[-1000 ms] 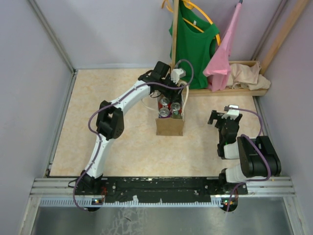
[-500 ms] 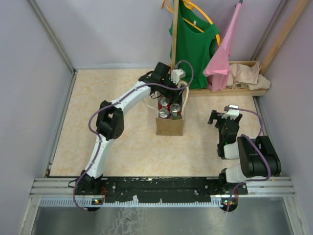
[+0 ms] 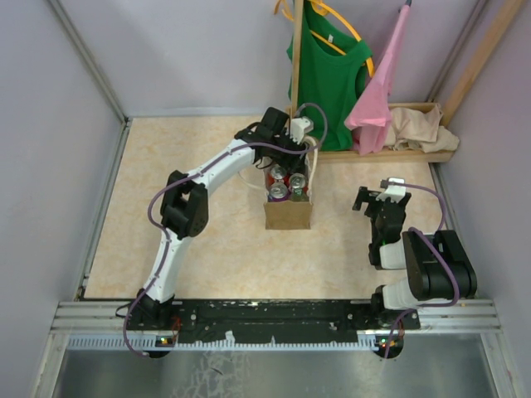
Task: Take the beverage out of the canvas bag
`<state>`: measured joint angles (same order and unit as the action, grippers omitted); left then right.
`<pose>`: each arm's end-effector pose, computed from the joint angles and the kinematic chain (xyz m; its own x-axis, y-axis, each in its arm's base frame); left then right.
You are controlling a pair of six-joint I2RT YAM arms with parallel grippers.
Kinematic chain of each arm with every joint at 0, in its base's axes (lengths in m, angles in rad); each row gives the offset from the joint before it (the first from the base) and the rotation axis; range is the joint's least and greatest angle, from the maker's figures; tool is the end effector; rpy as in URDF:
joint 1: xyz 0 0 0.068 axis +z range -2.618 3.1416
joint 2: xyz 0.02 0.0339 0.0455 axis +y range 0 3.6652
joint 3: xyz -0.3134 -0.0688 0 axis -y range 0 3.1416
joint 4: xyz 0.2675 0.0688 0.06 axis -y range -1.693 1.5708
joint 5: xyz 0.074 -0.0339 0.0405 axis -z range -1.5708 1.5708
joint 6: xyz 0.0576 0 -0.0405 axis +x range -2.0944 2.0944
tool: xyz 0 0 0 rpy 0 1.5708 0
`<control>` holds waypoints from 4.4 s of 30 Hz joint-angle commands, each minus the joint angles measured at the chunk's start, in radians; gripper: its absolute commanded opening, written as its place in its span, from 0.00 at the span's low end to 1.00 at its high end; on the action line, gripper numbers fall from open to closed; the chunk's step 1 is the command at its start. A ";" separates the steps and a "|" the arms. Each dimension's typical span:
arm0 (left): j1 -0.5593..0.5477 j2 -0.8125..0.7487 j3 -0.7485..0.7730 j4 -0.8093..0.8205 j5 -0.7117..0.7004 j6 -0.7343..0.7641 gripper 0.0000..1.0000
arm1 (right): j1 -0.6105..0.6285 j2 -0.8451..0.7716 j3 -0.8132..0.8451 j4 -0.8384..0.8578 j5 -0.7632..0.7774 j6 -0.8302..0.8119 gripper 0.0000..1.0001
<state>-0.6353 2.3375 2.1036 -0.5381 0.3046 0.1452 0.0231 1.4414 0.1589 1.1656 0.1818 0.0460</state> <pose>0.4759 -0.3723 0.2456 -0.4486 0.5022 -0.7392 0.8125 0.5737 -0.1033 0.2431 -0.0048 0.1696 -0.1093 0.0427 -0.9931 0.1620 0.9865 0.0246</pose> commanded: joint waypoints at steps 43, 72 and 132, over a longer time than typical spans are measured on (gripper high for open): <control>0.062 -0.297 0.115 0.100 -0.058 0.111 0.00 | -0.002 0.001 0.021 0.051 0.003 0.001 0.99; 0.334 -0.409 -0.227 0.196 -0.267 -0.083 0.00 | -0.001 0.001 0.021 0.050 0.003 0.001 0.99; 0.313 -0.396 -0.551 0.353 -0.243 -0.183 0.98 | -0.002 0.000 0.021 0.051 0.004 0.001 0.99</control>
<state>-0.3183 1.9633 1.5204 -0.2058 0.0647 -0.0479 0.0231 1.4414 0.1589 1.1656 0.1818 0.0460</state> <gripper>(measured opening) 0.925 0.990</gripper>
